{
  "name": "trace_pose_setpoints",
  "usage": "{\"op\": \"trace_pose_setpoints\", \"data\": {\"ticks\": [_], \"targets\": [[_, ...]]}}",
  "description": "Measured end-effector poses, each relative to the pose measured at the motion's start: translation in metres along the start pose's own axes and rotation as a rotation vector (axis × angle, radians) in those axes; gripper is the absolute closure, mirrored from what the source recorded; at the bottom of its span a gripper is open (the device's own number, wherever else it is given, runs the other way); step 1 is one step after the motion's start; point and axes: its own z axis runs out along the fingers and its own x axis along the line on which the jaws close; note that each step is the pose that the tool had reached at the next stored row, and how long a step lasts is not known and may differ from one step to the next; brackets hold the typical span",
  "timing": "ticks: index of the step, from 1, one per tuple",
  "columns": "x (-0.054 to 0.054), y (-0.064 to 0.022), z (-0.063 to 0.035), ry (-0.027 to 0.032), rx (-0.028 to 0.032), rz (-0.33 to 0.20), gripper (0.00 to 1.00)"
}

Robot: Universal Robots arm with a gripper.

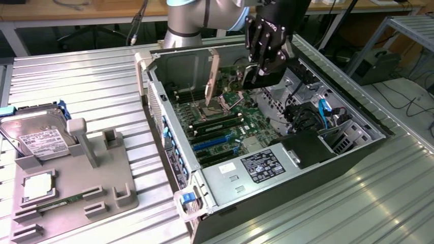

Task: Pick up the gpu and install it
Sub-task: 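Insert the gpu into the slot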

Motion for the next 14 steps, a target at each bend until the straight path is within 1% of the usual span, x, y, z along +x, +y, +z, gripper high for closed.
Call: {"op": "trace_pose_setpoints", "data": {"ticks": [10,14], "targets": [[0.0001,0.0,0.0057,0.0,0.0,0.0,0.72],[0.0002,0.0,0.0098,0.0001,0.0,0.0,0.72]]}}
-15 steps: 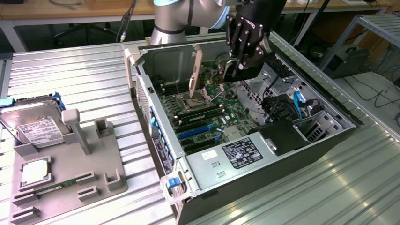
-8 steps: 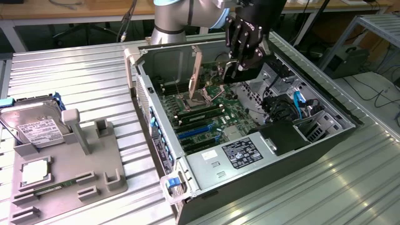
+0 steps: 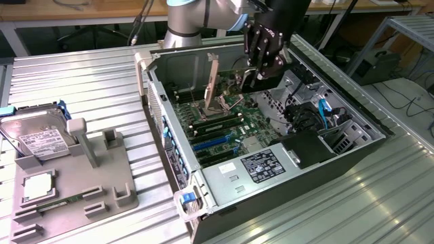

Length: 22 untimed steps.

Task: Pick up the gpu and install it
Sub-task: 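Insert the gpu into the slot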

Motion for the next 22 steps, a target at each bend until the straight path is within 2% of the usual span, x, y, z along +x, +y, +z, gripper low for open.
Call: {"op": "trace_pose_setpoints", "data": {"ticks": [13,22], "targets": [[0.0,0.0003,0.0046,0.0,0.0002,0.007,0.72],[0.0,0.0003,0.0118,0.0,0.0002,0.007,0.72]]}}
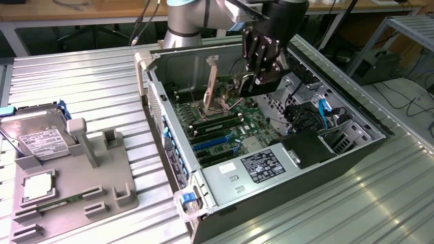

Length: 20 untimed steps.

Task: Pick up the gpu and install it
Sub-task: 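Insert the gpu into the slot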

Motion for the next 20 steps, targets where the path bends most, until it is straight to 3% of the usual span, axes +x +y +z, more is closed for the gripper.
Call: {"op": "trace_pose_setpoints", "data": {"ticks": [20], "targets": [[0.0,0.0012,0.0153,0.0,-0.0007,-0.032,0.72]]}}
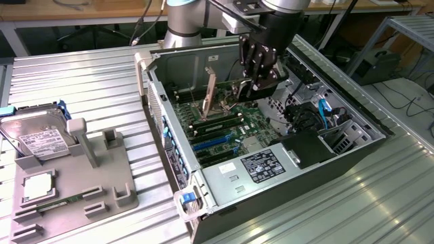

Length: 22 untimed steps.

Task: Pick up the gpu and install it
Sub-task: 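Insert the gpu into the slot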

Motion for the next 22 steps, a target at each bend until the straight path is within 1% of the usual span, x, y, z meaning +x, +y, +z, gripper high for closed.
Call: {"op": "trace_pose_setpoints", "data": {"ticks": [6,10,12,17,21,22], "targets": [[0.0,0.0,0.0052,-0.0003,-0.0001,0.0,0.72],[0.0,0.0,0.0062,-0.0004,-0.0006,0.0,0.72],[0.0,0.0,0.0108,0.0006,-0.0006,0.0,0.72],[0.0,0.0003,0.0143,0.0016,-0.0038,0.0,0.72],[-0.001,0.0026,0.0169,0.0029,-0.0054,0.0,0.72],[-0.002,0.0046,0.0179,0.0029,-0.0057,-0.001,0.72]]}}
